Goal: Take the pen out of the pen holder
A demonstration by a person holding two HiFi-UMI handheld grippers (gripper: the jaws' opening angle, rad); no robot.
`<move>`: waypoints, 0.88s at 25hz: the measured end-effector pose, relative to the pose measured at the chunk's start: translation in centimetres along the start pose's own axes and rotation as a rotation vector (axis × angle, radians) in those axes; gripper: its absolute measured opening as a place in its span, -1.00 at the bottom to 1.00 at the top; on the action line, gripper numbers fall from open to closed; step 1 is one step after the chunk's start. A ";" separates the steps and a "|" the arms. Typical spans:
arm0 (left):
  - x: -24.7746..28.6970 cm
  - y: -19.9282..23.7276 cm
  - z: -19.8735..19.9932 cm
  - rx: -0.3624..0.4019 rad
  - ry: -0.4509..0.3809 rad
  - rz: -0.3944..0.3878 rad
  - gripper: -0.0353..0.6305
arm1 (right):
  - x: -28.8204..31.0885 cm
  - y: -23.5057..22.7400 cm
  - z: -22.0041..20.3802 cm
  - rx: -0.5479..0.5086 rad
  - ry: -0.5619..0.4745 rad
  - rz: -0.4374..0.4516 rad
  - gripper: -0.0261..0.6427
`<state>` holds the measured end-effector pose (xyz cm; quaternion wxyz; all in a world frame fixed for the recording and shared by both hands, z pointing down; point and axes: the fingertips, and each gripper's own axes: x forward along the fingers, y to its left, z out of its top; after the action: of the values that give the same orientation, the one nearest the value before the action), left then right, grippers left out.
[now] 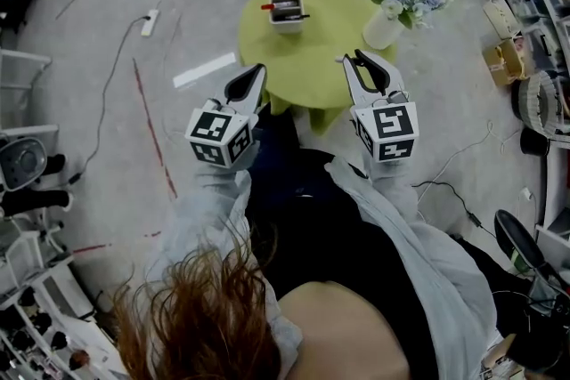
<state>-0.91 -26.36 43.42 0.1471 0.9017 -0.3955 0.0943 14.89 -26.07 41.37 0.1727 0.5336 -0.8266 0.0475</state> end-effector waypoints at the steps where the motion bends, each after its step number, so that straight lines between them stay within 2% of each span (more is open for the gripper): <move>1: 0.0 -0.3 -0.2 0.002 0.002 -0.005 -0.85 | -0.2 0.1 -0.4 0.000 0.008 0.001 -0.70; 11: -0.4 -2.5 -0.8 0.023 -0.001 -0.047 -0.85 | -1.5 0.9 -2.3 0.036 0.029 0.009 -0.70; 22: -1.4 -2.7 -1.4 0.025 0.000 -0.034 -0.85 | -2.1 1.6 -2.3 0.023 0.022 0.017 -0.70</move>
<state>0.07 -23.20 43.83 0.1375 0.9101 -0.3789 0.0964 14.76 -22.93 42.94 0.1754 0.5280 -0.8284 0.0643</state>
